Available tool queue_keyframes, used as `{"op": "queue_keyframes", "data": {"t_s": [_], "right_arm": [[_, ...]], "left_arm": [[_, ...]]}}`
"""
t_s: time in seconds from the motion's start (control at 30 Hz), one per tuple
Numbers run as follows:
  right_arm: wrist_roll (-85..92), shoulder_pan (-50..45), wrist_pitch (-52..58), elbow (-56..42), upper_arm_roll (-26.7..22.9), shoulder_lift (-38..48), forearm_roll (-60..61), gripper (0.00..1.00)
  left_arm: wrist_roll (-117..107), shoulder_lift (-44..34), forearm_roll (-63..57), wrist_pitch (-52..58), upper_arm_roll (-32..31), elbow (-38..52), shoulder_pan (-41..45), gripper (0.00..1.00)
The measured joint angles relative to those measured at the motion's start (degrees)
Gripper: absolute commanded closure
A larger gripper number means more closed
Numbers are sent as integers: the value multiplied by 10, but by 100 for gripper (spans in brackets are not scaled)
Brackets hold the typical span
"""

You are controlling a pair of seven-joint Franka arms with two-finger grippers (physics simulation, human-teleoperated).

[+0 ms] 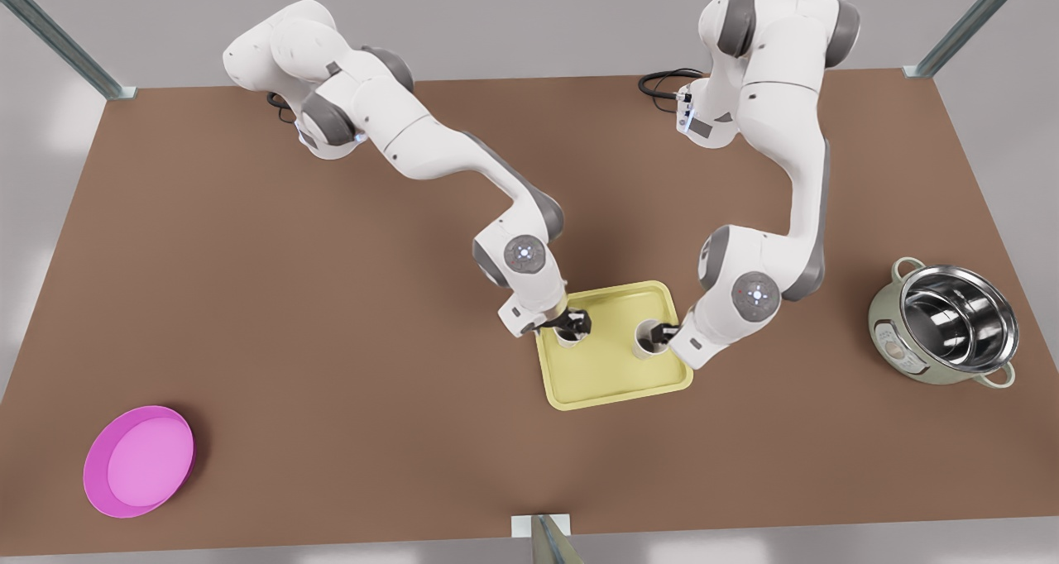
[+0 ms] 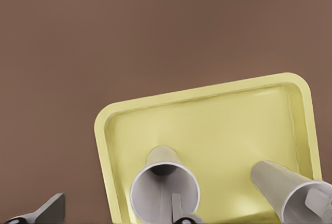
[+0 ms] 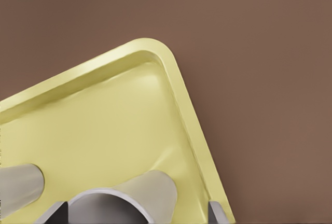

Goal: Use the left arm to pick up the white IKEA cup from the tray and place it on the middle-left position; use the right arm to pick up the white IKEA cup from the tray and place it on the middle-right position

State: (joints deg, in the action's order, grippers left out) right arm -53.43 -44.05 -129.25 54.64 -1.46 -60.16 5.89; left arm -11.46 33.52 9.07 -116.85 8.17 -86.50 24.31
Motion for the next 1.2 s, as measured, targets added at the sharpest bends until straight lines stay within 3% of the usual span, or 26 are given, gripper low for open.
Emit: {"op": "queue_keyframes", "data": {"t_s": [0.73,0.8,0.87,0.93,0.97,1.1,1.2], "right_arm": [[-124,-14,-1,12,5,-8,-19,0],[-129,-15,-1,12,7,-8,-20,23],[-133,-18,-1,12,9,-8,-20,38],[-137,-20,0,12,11,-8,-20,45],[-139,-20,0,12,14,-8,-20,49],[-146,-24,1,17,17,-7,-21,56],[-151,-24,1,19,17,-6,-22,60]], "left_arm": [[-32,34,10,-39,1,-46,-1,0],[-33,37,10,-40,1,-45,0,0],[-35,41,11,-44,1,-42,4,6],[-37,45,15,-50,1,-39,7,37],[-38,48,18,-53,1,-38,8,43],[-42,58,25,-61,1,-29,7,76],[-46,58,25,-64,1,-23,7,87]]}}
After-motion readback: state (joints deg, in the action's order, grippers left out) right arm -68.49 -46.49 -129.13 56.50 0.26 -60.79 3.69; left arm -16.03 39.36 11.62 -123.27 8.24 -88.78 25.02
